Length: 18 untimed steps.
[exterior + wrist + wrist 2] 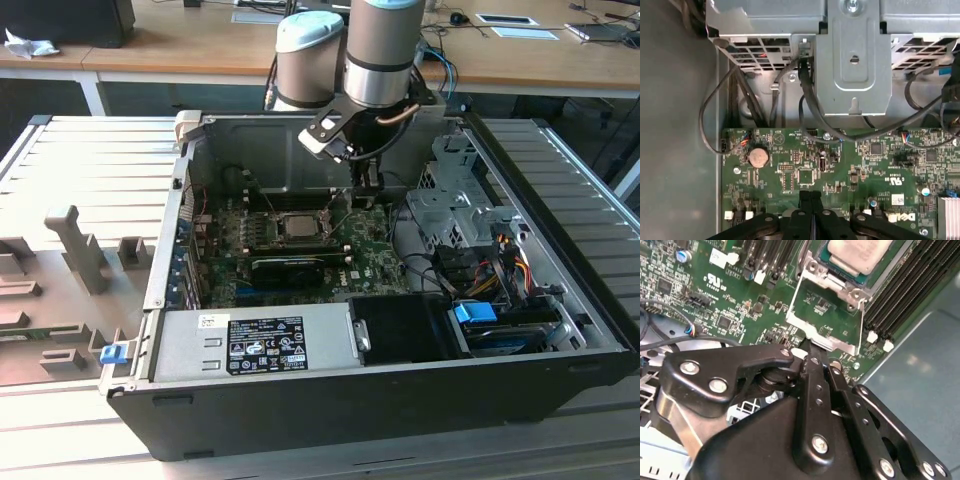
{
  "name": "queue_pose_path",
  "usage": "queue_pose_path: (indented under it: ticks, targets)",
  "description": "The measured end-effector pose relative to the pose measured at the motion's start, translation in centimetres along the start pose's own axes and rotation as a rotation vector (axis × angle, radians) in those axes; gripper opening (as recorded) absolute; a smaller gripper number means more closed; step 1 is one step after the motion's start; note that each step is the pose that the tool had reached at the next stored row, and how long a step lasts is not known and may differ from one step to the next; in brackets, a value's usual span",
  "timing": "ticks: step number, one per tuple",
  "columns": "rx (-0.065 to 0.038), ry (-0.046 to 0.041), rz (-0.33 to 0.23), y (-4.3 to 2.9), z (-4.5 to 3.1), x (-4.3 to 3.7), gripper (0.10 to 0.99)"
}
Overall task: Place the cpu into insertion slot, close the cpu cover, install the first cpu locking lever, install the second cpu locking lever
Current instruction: 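Close the cpu cover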
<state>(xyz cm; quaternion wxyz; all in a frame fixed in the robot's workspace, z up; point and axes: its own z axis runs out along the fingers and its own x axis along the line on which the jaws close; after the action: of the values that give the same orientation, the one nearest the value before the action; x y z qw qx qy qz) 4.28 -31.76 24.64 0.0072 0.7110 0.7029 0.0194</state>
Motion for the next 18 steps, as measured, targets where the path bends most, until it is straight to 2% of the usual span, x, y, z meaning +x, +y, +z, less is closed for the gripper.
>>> queue_pose_path:
  ticks: [2,4,6,8,14,15,18]
  targets:
    - [0.0,0.0007,0.0,-0.45,-0.02,-0.01,0.106]
    - [0.0,0.002,0.0,-1.24,-0.05,-0.02,0.106]
    - [0.0,0.0039,0.0,-3.03,-0.11,-0.04,0.106]
    - [0.0,0.0042,0.0,-4.2,0.01,-0.05,0.106]
    - [-0.001,0.0042,-0.004,-5.47,1.1,0.07,0.106]
    - [-0.001,0.0044,-0.006,-5.89,1.46,0.06,0.106]
    - [-0.001,0.0046,-0.016,-6.63,1.54,0.06,0.106]
